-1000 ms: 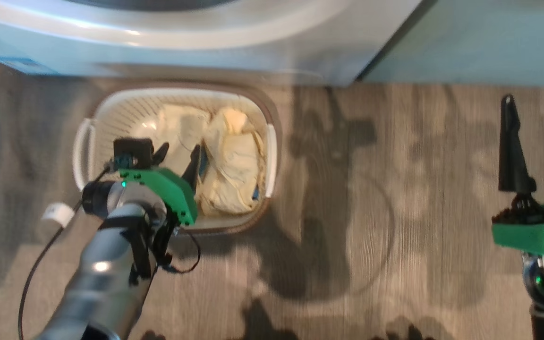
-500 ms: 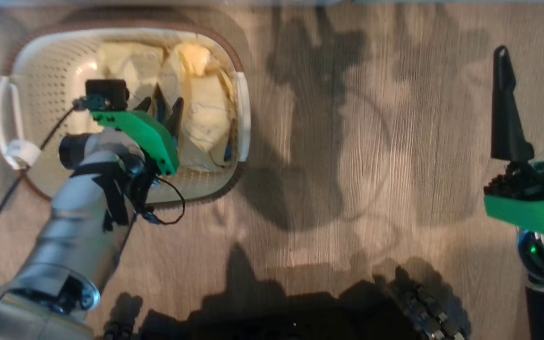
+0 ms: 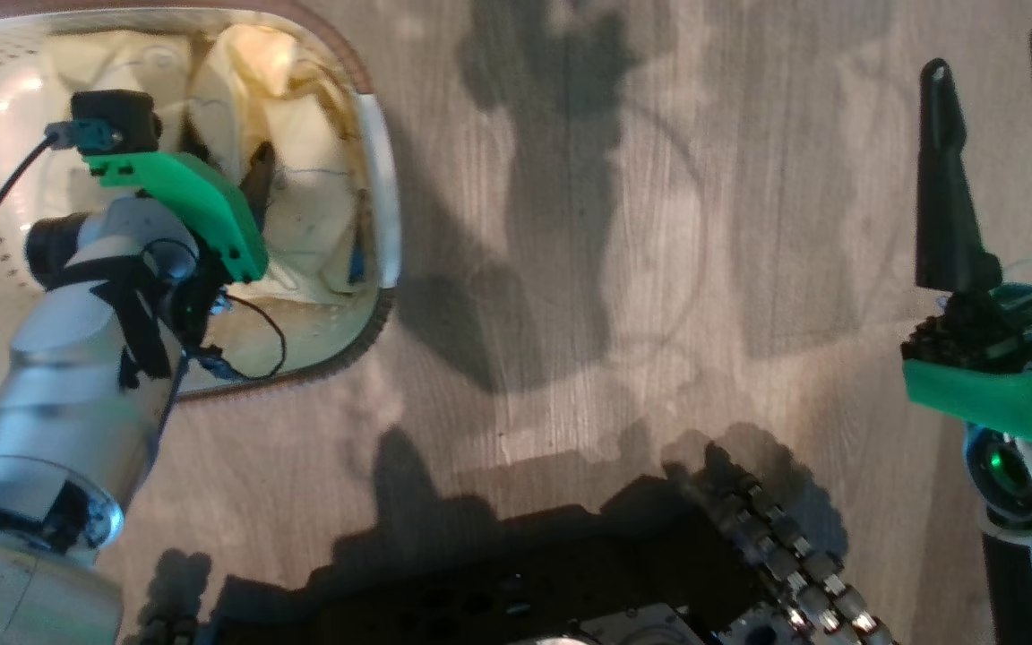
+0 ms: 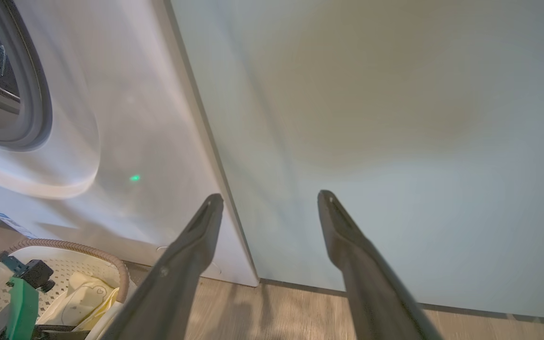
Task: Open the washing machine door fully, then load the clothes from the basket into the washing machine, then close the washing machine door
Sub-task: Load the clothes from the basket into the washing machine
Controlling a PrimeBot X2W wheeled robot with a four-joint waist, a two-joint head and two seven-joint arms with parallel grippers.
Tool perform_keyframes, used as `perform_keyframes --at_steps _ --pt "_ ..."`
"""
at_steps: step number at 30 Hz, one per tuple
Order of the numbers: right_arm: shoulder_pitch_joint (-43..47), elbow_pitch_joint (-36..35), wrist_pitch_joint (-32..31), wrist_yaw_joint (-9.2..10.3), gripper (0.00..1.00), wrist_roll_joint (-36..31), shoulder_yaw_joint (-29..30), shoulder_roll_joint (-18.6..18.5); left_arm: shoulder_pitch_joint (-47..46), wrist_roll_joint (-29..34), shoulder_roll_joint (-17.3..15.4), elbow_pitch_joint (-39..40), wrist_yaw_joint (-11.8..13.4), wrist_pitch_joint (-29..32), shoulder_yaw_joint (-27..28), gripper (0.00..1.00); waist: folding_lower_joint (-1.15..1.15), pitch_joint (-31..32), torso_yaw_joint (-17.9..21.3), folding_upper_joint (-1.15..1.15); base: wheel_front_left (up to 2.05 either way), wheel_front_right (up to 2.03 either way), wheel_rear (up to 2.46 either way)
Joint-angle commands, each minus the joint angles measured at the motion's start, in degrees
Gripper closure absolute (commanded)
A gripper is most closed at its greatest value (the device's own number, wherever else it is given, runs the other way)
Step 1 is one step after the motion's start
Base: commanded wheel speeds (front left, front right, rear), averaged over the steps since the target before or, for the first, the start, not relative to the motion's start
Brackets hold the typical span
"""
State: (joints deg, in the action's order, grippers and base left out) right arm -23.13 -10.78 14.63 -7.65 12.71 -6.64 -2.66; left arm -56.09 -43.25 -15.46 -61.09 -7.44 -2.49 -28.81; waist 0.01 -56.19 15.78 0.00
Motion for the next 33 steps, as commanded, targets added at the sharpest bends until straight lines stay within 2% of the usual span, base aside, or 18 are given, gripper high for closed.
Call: perform_keyframes --at_steps 1,6,7,9,10,20,24,33 --pt "1.1 -2.0 0.4 0.16 0.0 0.7 -1.4 -0.2 0.4 -0.7 -2.5 -0.4 0.0 0.3 0.0 0.0 -0.01 -1.3 1.7 0.0 0.0 0.0 0.0" --pt "0.8 -2.4 0.4 0.16 0.0 1.4 -2.0 -0.2 -1.3 -1.9 -3.3 -1.7 0.0 1.5 -1.8 0.0 -0.01 -2.7 3.3 0.0 0.0 0.0 0.0" --pt "0.8 -2.4 0.4 0.16 0.0 1.5 -2.0 -0.2 -1.6 -2.0 -3.5 -2.1 0.0 1.6 -2.1 0.2 -0.01 -2.9 3.5 0.0 0.0 0.0 0.0" --pt "0.8 -2.5 0.4 0.16 0.0 1.6 -2.2 -0.2 -2.1 -2.2 -3.6 -2.7 0.0 2.1 -2.8 0.91 -0.01 -3.1 3.8 0.0 0.0 0.0 0.0" --pt "0.8 -2.5 0.4 0.16 0.0 1.6 -2.2 -0.2 -2.4 -2.3 -3.7 -3.1 0.0 2.2 -3.1 1.0 -0.01 -3.2 3.9 0.0 0.0 0.0 0.0" --pt "0.5 -2.3 0.4 0.16 0.0 2.0 -1.7 -0.2 -3.3 -3.1 -3.6 -5.4 0.0 1.6 -5.2 1.0 -0.01 -2.9 3.3 0.0 0.0 0.0 0.0" --pt "0.5 -2.1 0.4 0.16 0.0 1.7 -1.0 -0.2 -3.9 -0.8 -3.8 -6.3 0.3 -1.2 -7.5 1.0 -0.01 -2.1 2.2 0.0 0.0 0.0 0.0" --pt "1.3 -1.7 0.4 0.16 0.0 -0.8 0.8 -0.2 -4.3 1.9 -1.1 -6.9 1.9 -9.2 -9.7 1.0 -0.01 1.2 -1.9 0.0 0.0 0.0 0.0"
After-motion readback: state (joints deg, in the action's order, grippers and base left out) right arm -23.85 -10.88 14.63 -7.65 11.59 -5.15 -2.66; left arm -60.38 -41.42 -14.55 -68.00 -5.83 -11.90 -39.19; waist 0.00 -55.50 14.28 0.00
